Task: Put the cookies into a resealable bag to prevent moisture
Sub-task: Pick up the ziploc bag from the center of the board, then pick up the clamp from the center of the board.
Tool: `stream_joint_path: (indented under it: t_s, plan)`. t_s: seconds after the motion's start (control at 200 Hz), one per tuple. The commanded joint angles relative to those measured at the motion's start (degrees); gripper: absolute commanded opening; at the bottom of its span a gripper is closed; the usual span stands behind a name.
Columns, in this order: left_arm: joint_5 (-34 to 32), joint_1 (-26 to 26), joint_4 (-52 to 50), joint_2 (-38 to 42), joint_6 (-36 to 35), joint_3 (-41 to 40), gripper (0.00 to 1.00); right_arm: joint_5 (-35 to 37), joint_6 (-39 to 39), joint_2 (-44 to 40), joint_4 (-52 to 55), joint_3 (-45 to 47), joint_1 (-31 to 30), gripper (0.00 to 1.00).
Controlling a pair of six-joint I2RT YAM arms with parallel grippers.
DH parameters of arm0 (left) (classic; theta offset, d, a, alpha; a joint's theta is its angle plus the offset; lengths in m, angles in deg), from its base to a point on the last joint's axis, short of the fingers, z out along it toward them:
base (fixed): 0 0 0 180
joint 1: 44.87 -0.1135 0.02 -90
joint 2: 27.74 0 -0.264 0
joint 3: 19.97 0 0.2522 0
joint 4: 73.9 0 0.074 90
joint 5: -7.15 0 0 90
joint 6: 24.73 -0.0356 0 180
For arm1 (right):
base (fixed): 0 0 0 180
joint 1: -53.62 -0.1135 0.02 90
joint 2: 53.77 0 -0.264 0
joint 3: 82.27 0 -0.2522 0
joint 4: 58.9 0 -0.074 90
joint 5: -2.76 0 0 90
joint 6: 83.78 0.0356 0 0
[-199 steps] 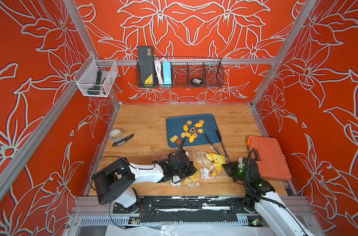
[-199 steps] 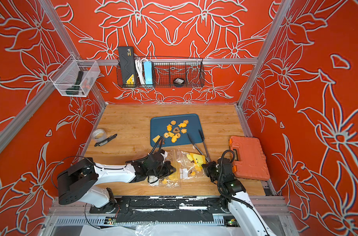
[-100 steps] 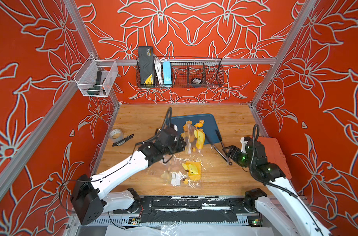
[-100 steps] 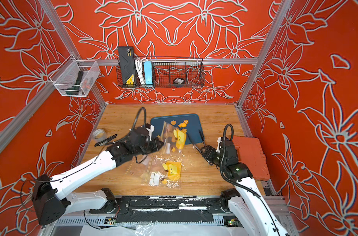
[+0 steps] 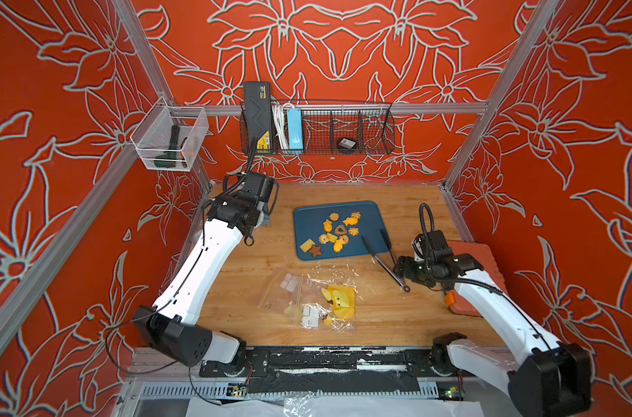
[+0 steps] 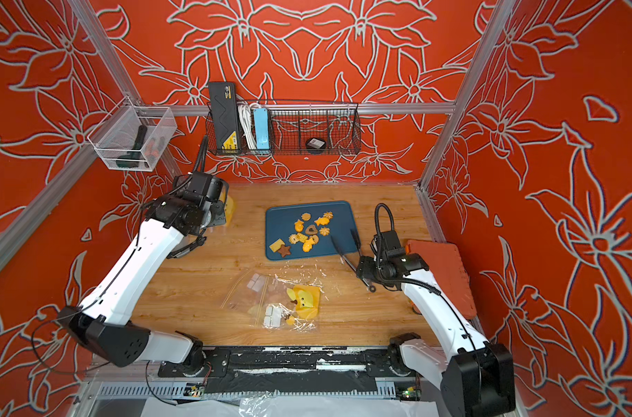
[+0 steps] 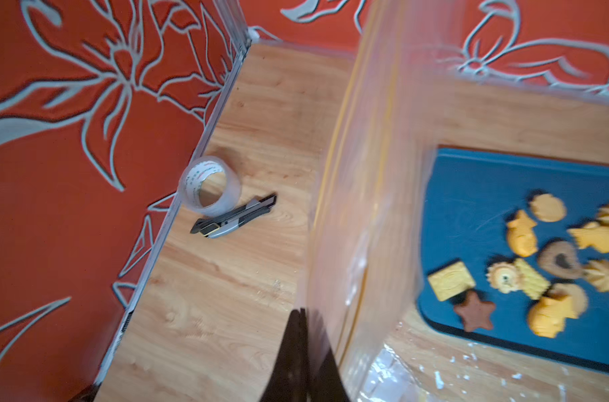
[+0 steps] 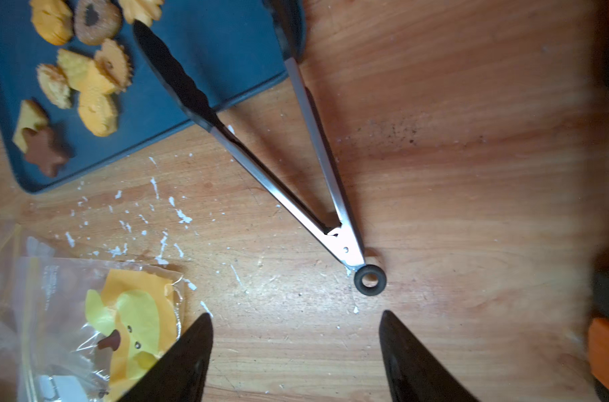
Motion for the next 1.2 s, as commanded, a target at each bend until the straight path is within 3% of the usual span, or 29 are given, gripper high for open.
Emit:
stream_joint_path:
  t_s: [0.0,0.115,0.27,0.34,0.57,0.981,1.196]
  plan:
    - [0.2,2.3,-1.3,-5.8,-1.3,-1.5,0.0,4.8,-3.2,3.0,4.2,-2.7,0.1,0.8]
    - [6.6,2.8,5.3,-8.1,0.0,-4.1,0.0,4.6,-5.2,6.1,2.9,-3.0,0.1,0.84]
    - [22.0,2.7,23.5,-2.7,-5.0,-17.1,0.0,2.2,-8.0,9.6,-3.6,-1.8,0.0,0.91]
    - [25.6,2.6,30.4,0.5,-6.8,-23.2,0.0,2.3,-9.3,12.5,-4.3,-2.8,-0.1,0.93]
    - [24.2,2.2,32.7,1.7,-11.1,-26.7,0.0,1.9,-14.4,20.8,-7.0,-5.8,0.0,0.96]
    - [26.8,-2.1,31.6,2.7,-5.8,-29.5,0.0,-0.1,-17.7,30.0,-8.7,-10.2,-1.7,0.85]
    - [27.5,-3.5,33.7,4.2,-4.8,-32.7,0.0,2.8,-16.5,32.0,-9.0,-11.4,-7.0,0.8]
